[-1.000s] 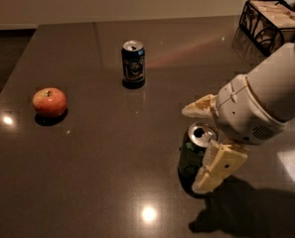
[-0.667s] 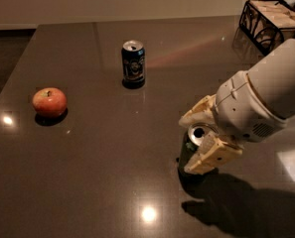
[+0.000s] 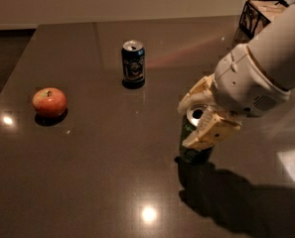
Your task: Pick green can
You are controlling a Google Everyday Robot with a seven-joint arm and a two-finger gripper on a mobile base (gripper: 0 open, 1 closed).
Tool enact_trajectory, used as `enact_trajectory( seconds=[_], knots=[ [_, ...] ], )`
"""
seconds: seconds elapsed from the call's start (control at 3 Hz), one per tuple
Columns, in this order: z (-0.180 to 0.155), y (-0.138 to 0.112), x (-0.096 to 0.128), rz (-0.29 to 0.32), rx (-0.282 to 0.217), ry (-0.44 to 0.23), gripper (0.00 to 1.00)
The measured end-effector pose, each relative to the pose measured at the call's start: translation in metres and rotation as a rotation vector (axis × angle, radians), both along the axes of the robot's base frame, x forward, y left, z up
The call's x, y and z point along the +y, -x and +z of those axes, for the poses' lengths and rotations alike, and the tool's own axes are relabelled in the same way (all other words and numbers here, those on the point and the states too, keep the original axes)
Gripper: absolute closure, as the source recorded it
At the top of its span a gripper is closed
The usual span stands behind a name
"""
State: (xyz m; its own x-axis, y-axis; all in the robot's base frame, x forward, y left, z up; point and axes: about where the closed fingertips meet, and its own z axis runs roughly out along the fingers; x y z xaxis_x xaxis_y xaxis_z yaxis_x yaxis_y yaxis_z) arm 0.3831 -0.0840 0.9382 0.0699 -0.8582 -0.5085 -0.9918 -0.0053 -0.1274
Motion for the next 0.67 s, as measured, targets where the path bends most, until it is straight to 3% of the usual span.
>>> enact_trajectory(
  seconds=[0.33,0.67],
  knots=[
    [0.0482,-0.0153,0.0093,0.032,-0.032,-0.012,1.0],
    [0.052,-0.0154,0.0101,0.034,-0.04,-0.013,1.0]
  ],
)
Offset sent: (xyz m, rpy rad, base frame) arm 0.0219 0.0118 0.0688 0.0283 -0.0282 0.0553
